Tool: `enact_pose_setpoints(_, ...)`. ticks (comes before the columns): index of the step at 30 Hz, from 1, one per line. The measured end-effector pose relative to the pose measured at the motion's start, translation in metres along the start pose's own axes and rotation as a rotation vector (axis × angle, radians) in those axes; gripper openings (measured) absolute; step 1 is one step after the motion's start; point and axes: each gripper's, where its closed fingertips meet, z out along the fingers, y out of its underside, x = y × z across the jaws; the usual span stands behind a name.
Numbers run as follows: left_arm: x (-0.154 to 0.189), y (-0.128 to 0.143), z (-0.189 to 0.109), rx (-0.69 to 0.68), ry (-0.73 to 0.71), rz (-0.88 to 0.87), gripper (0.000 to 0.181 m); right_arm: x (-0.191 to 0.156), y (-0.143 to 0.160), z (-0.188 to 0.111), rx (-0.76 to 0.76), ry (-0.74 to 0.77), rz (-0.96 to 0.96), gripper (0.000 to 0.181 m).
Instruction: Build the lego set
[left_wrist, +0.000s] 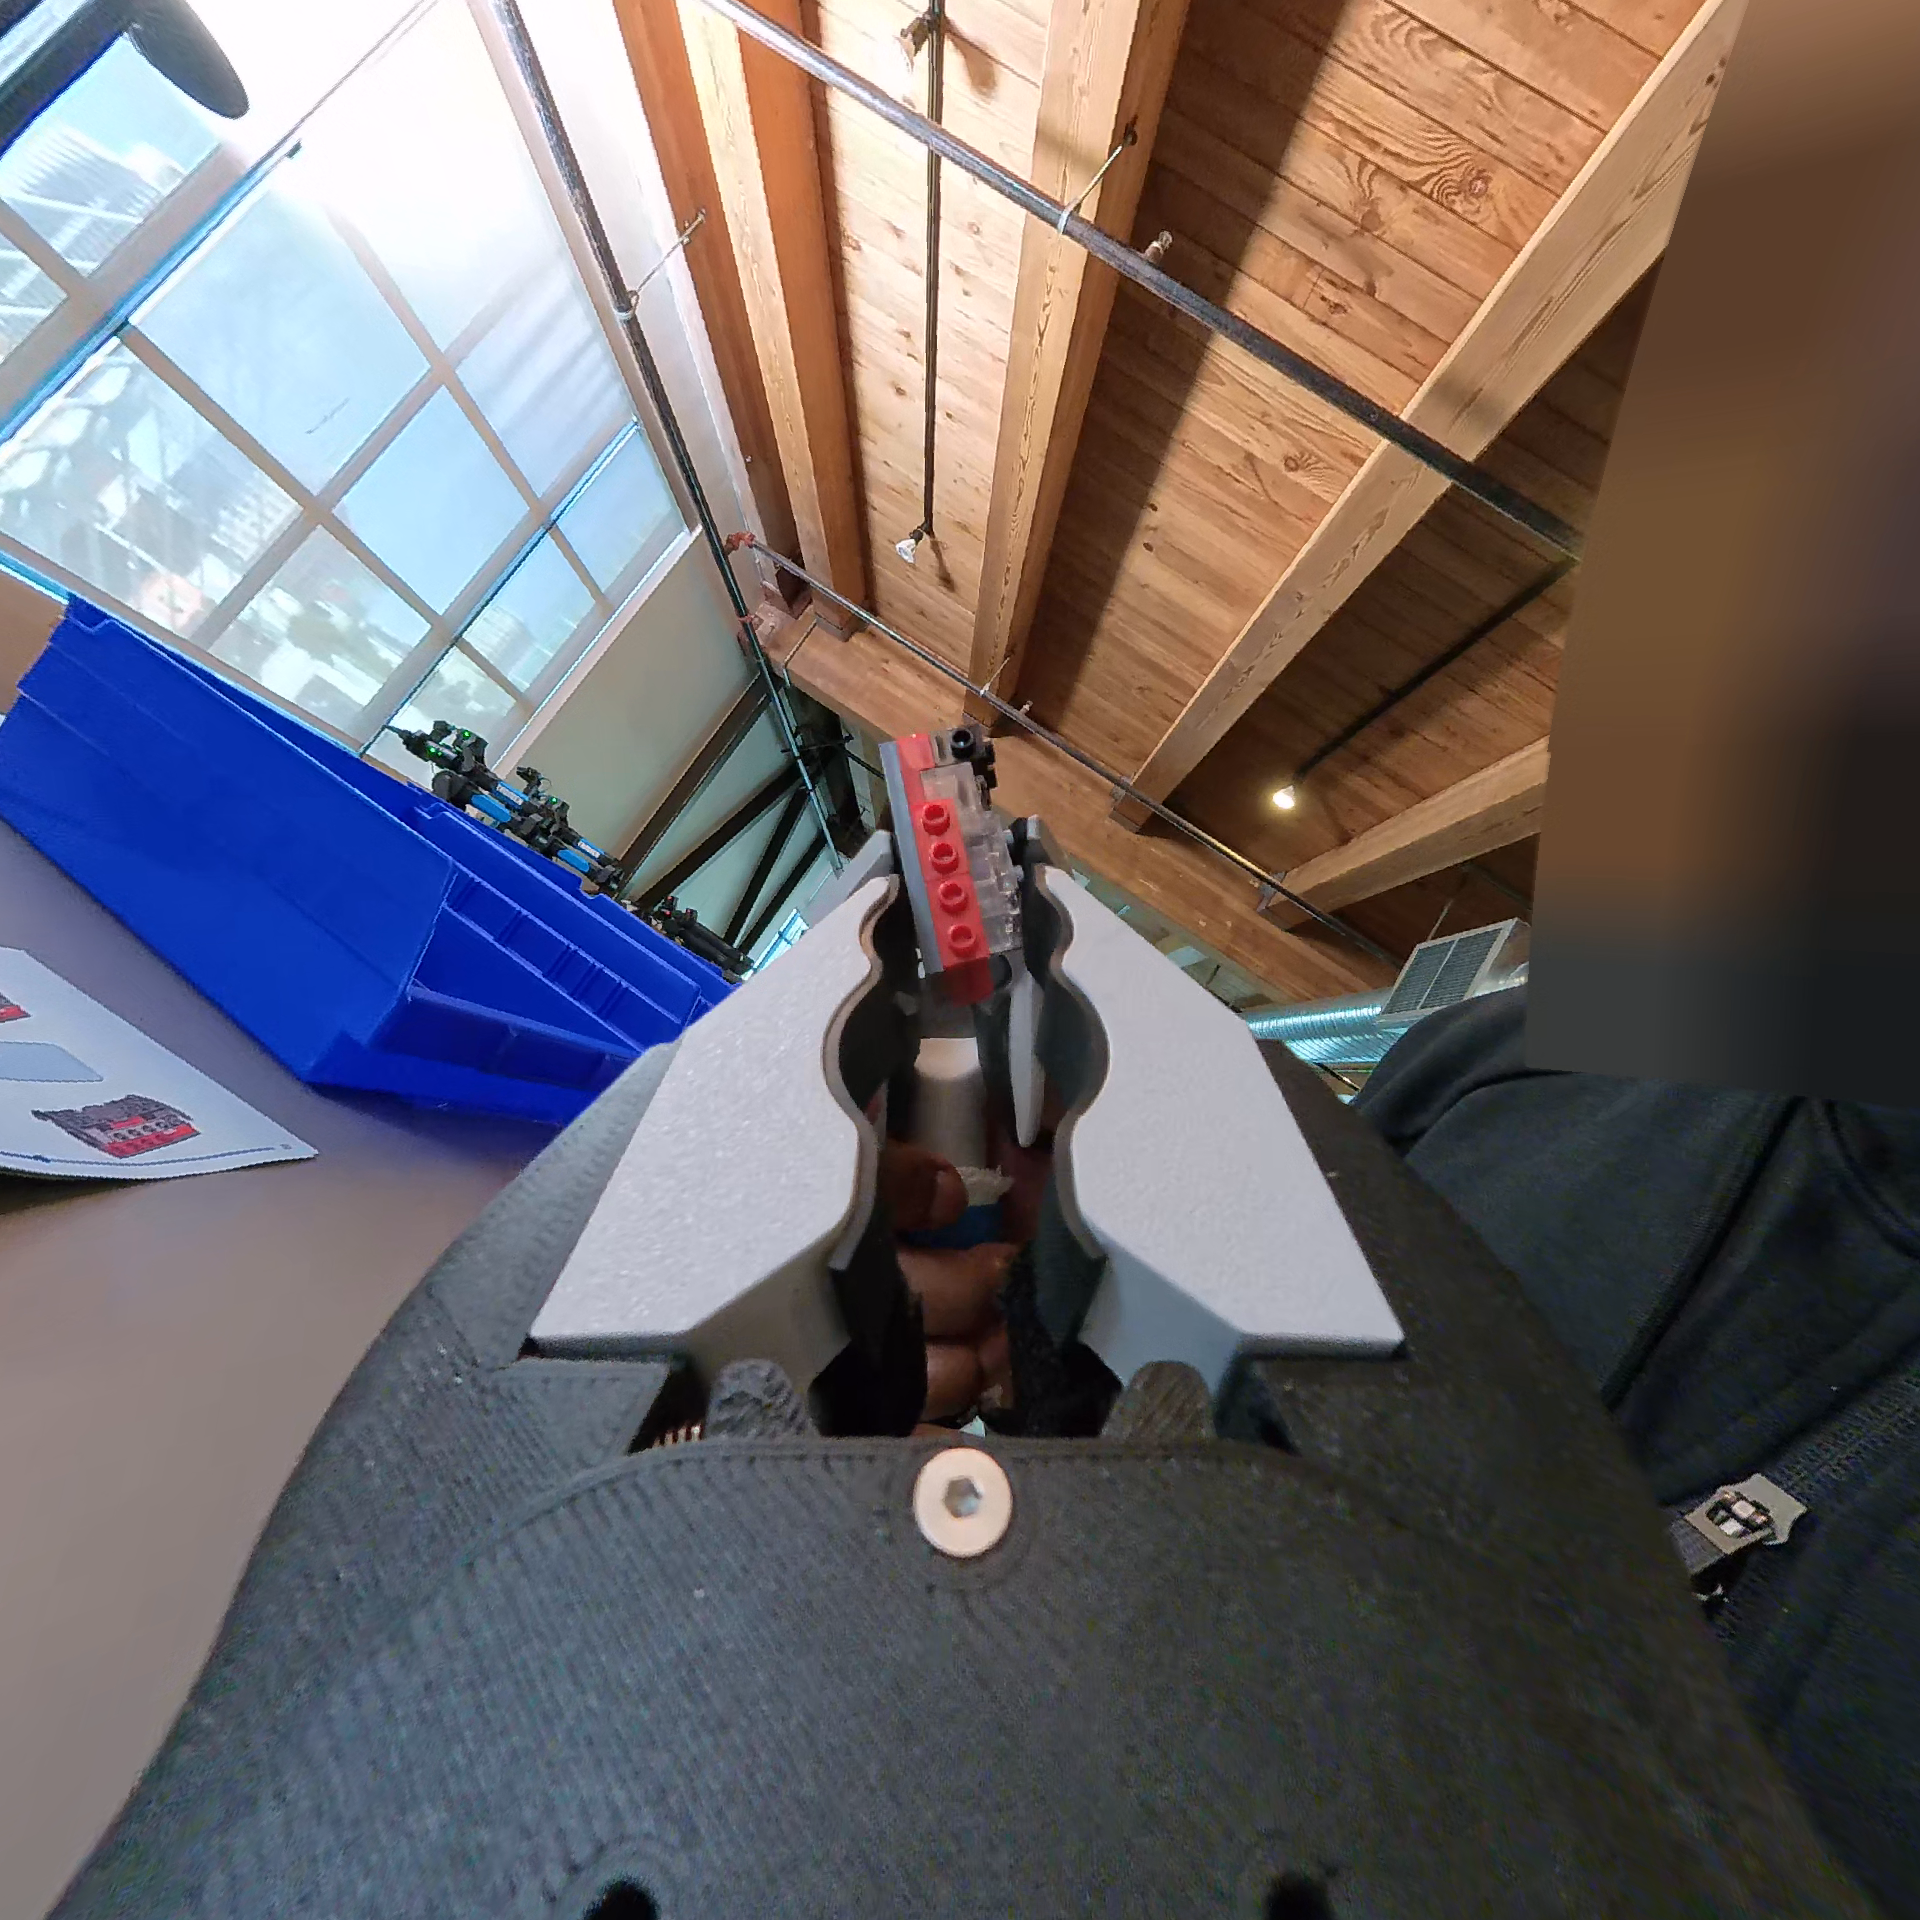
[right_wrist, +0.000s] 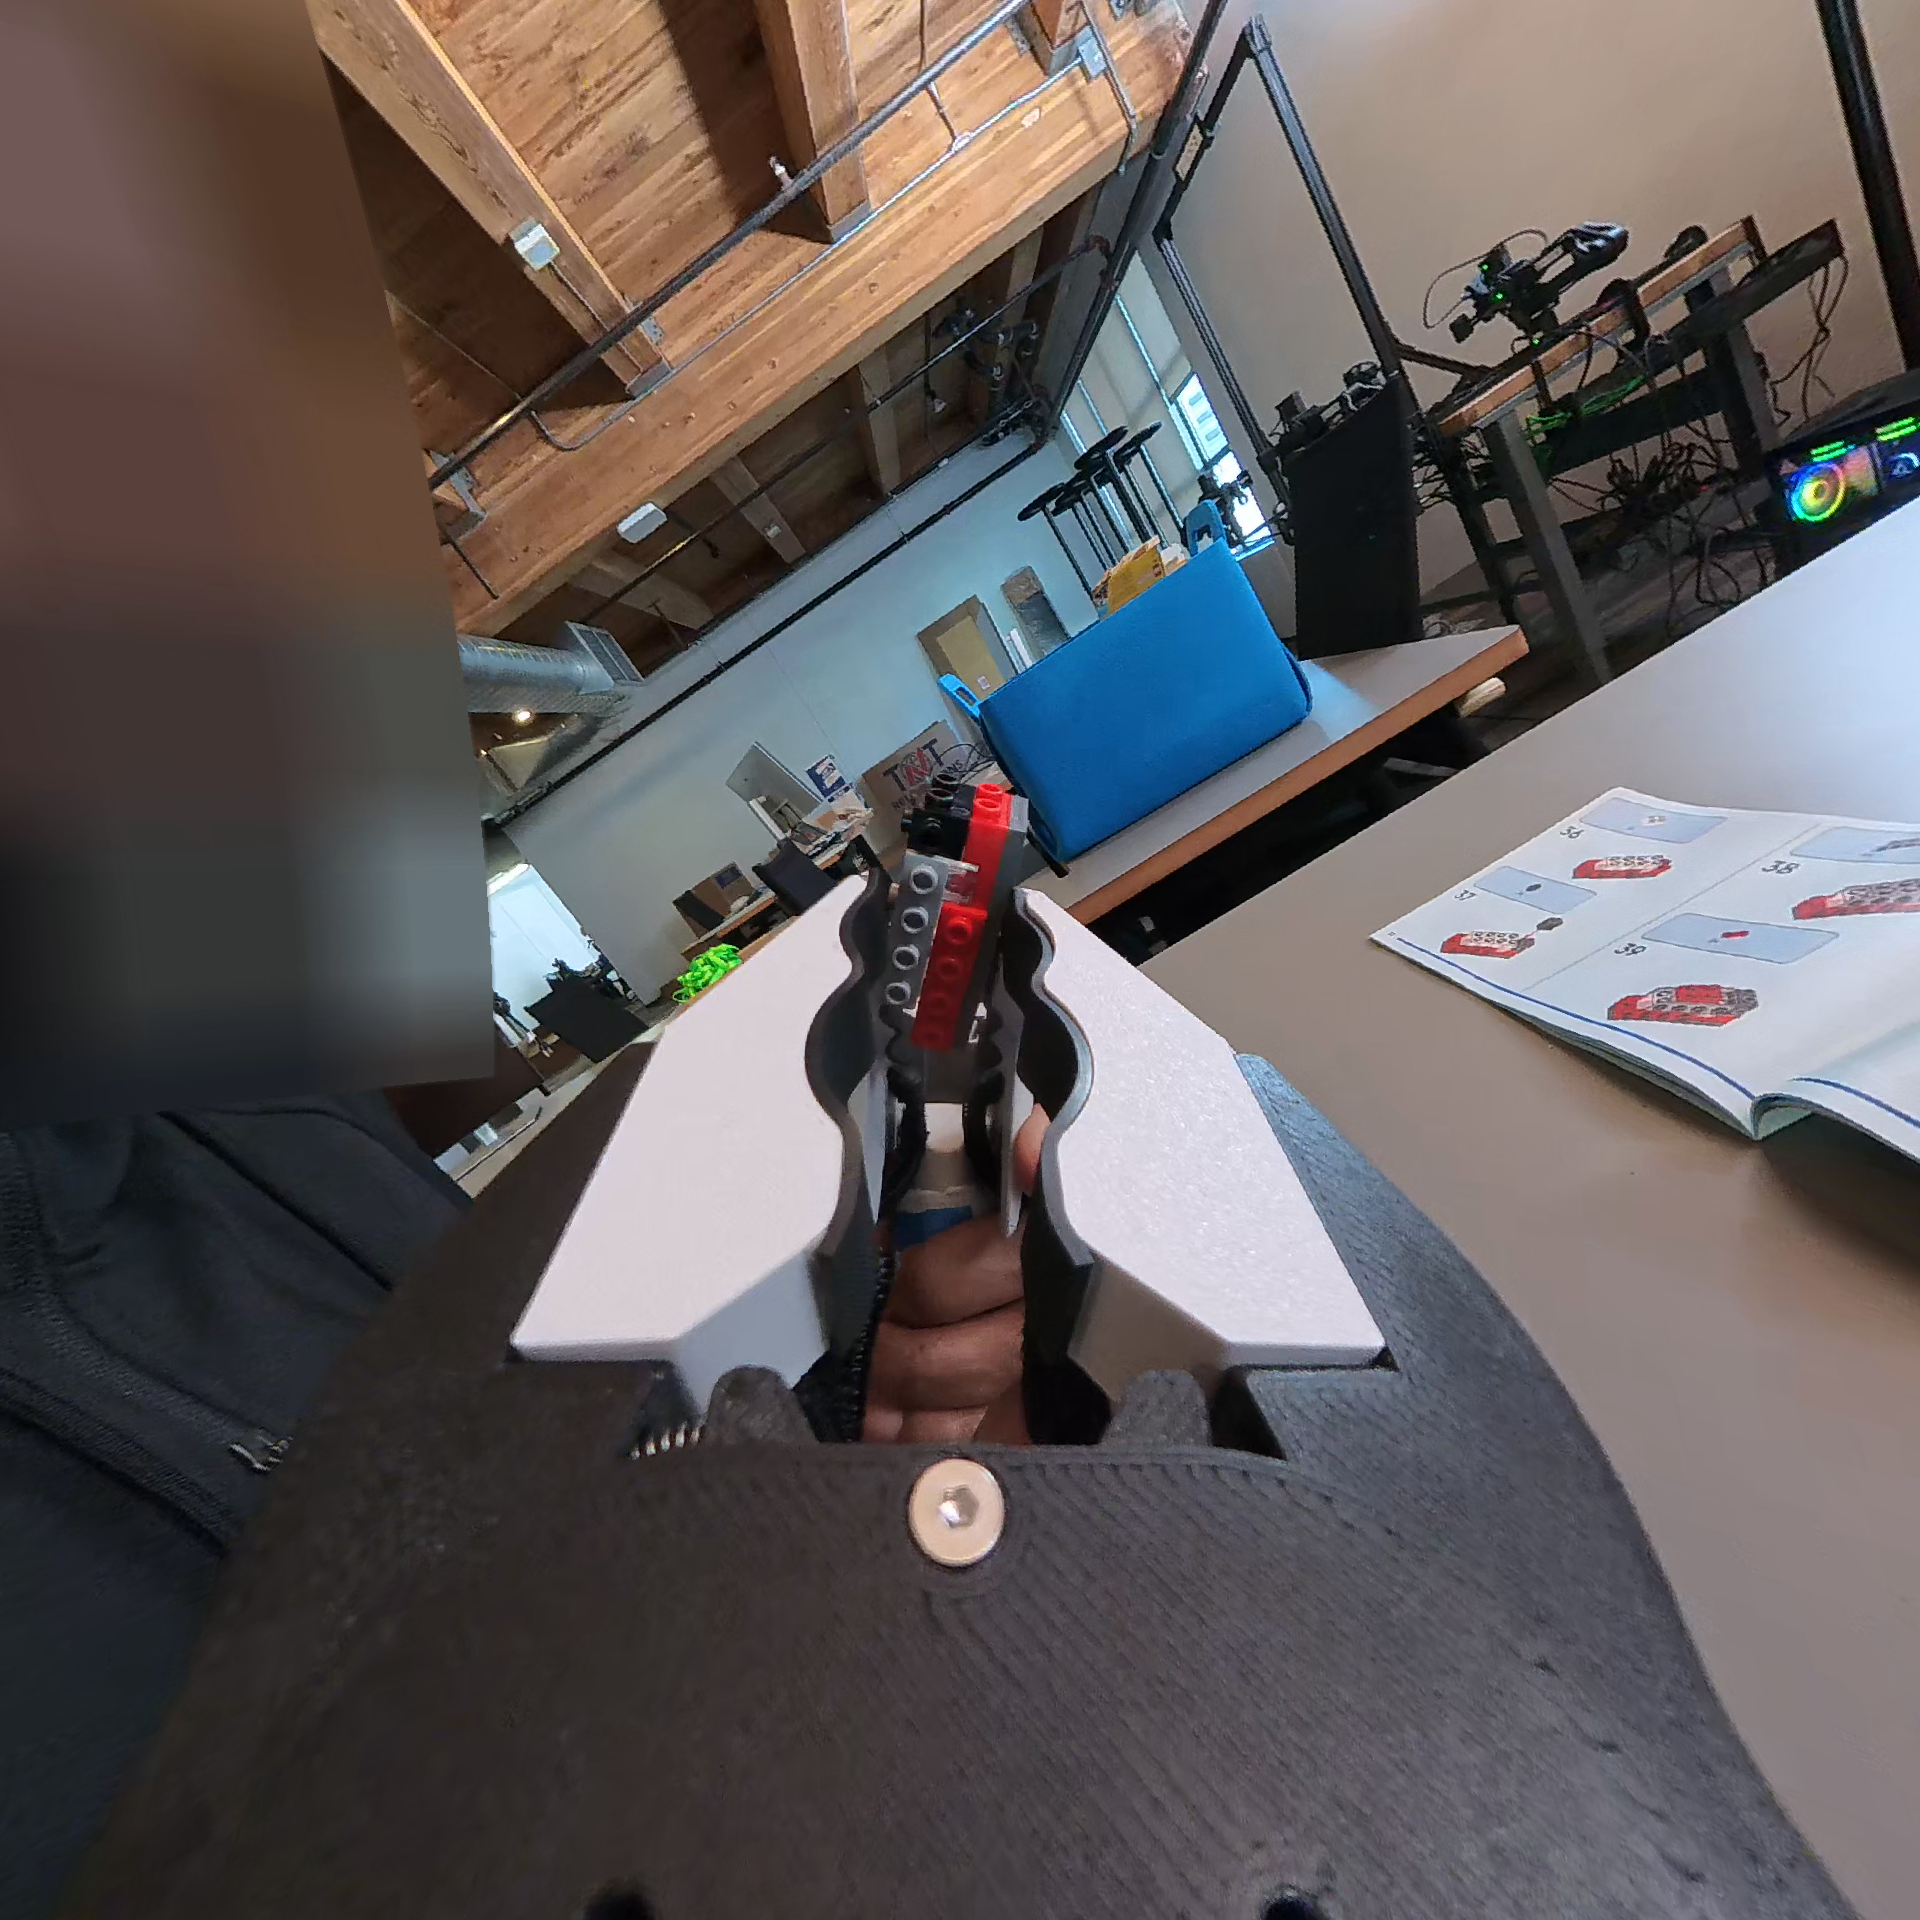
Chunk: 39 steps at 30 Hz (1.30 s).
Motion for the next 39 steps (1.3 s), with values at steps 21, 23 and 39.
enact_pose_setpoints(21, 0.008, 0.003, 0.005, -0.013, 0.009, 0.057, 0.019, -0.012, -0.009, -0.010, 0.062, -0.053, -0.185, 0.022)
enact_pose_setpoints(23, 0.007, 0.004, 0.005, -0.022, -0.006, 0.083, 0.018, -0.010, -0.009, -0.011, 0.064, -0.061, -0.160, 0.022)
enact_pose_setpoints(39, -0.004, 0.004, 0.002, -0.029, -0.052, 0.077, 0.018, 0.001, -0.005, -0.014, 0.052, -0.038, -0.083, 0.021)
